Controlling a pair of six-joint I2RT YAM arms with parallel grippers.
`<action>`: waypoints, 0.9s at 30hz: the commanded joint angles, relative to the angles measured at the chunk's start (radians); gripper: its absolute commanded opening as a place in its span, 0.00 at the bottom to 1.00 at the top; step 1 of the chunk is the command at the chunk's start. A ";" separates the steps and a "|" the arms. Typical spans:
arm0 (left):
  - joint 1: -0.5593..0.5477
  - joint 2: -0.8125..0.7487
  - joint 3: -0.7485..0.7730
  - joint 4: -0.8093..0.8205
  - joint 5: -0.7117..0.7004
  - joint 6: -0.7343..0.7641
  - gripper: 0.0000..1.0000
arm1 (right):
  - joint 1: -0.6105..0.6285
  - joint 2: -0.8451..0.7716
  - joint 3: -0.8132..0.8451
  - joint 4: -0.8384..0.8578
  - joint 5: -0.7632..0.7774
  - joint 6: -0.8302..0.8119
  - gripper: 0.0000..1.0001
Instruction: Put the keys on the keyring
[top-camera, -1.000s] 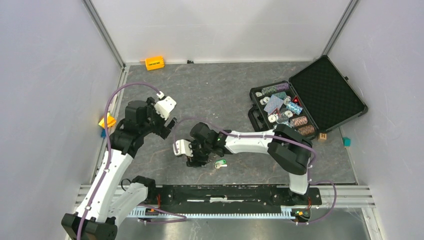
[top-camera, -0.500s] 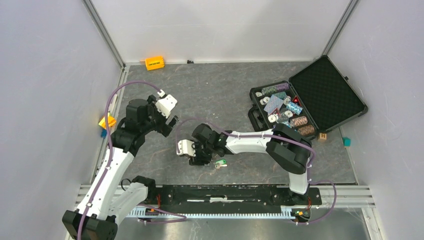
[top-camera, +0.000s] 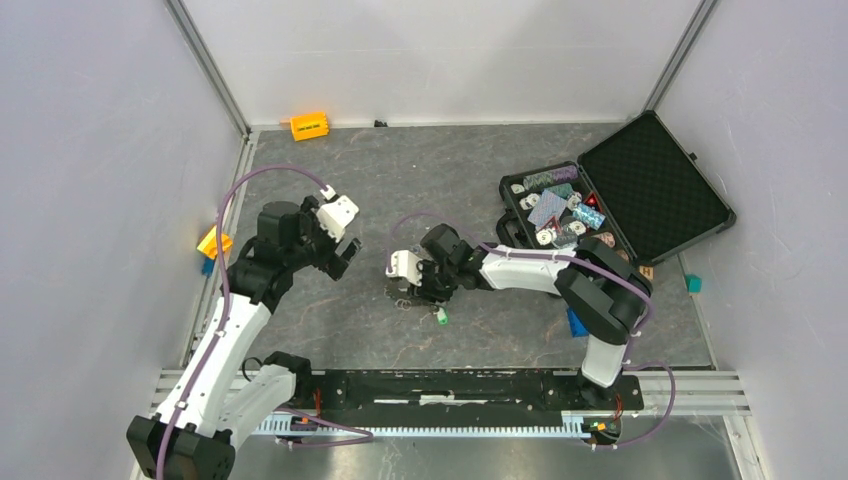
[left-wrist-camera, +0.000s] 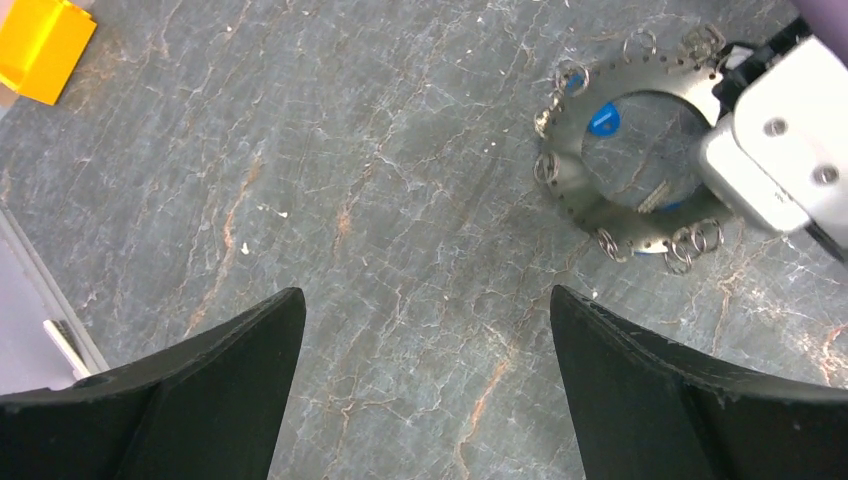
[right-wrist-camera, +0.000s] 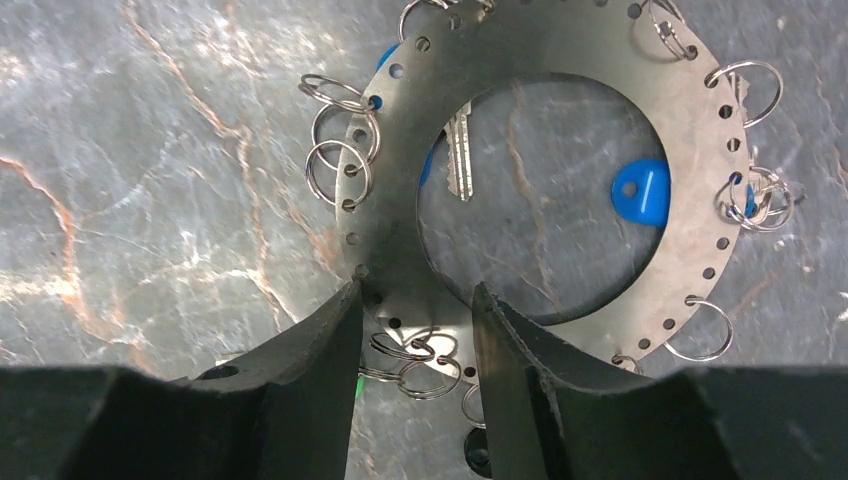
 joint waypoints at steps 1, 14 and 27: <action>0.005 0.006 -0.009 0.049 0.037 -0.014 0.99 | -0.031 -0.033 -0.032 -0.048 0.001 -0.036 0.50; 0.069 0.070 0.038 0.087 -0.053 -0.127 1.00 | 0.071 -0.089 0.124 -0.130 -0.175 -0.269 0.58; 0.274 0.129 0.135 0.071 -0.010 -0.232 1.00 | 0.091 0.081 0.315 -0.176 -0.121 -0.332 0.53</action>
